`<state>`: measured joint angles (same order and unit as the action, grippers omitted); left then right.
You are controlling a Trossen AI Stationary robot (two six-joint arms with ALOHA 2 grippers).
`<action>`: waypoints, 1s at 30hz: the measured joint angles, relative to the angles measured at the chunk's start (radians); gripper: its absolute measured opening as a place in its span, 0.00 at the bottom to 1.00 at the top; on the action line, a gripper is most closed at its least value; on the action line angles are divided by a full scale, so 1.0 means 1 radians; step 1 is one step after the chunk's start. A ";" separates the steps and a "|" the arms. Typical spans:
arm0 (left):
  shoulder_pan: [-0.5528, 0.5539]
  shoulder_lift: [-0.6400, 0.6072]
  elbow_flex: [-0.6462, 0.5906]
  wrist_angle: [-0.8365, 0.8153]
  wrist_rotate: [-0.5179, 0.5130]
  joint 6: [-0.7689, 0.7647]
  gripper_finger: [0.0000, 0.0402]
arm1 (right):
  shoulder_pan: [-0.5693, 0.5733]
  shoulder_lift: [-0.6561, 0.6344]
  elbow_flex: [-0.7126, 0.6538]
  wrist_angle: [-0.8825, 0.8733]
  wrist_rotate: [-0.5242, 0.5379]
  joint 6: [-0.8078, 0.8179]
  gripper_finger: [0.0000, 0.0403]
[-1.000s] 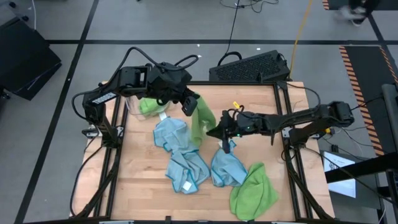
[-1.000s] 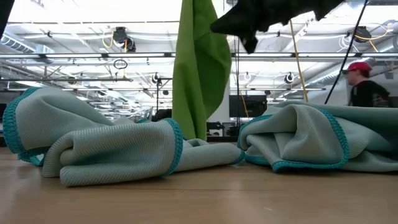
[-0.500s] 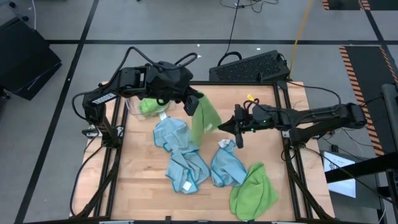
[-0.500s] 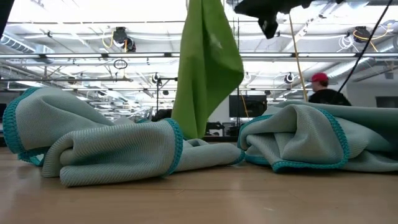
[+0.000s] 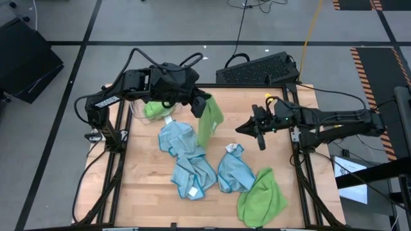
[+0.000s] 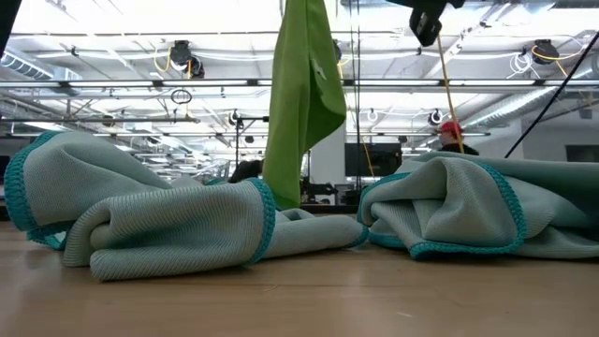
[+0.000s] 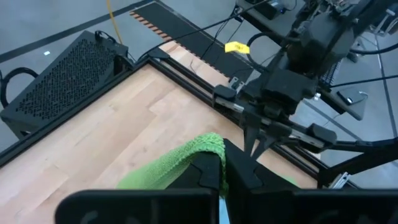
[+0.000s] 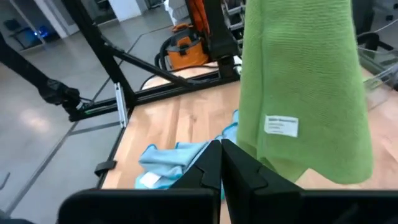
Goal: Fold microfiber towels
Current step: Fold the left green microfiber cloth
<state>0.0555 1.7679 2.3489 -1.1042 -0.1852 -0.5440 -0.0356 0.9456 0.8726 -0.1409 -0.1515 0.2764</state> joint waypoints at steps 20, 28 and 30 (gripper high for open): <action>-0.023 0.052 0.001 0.015 -0.062 -0.100 0.01 | 0.020 0.167 -0.098 0.185 0.059 -0.146 0.17; -0.021 0.058 0.000 0.007 -0.075 -0.132 0.01 | 0.106 0.283 -0.184 0.402 0.346 -0.184 0.43; -0.021 0.058 0.000 0.006 -0.082 -0.137 0.01 | 0.125 0.319 -0.205 0.490 0.361 -0.183 0.46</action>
<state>0.0341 1.8263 2.3489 -1.0981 -0.2674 -0.6815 0.0893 1.2649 0.6681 0.3496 0.2091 0.0929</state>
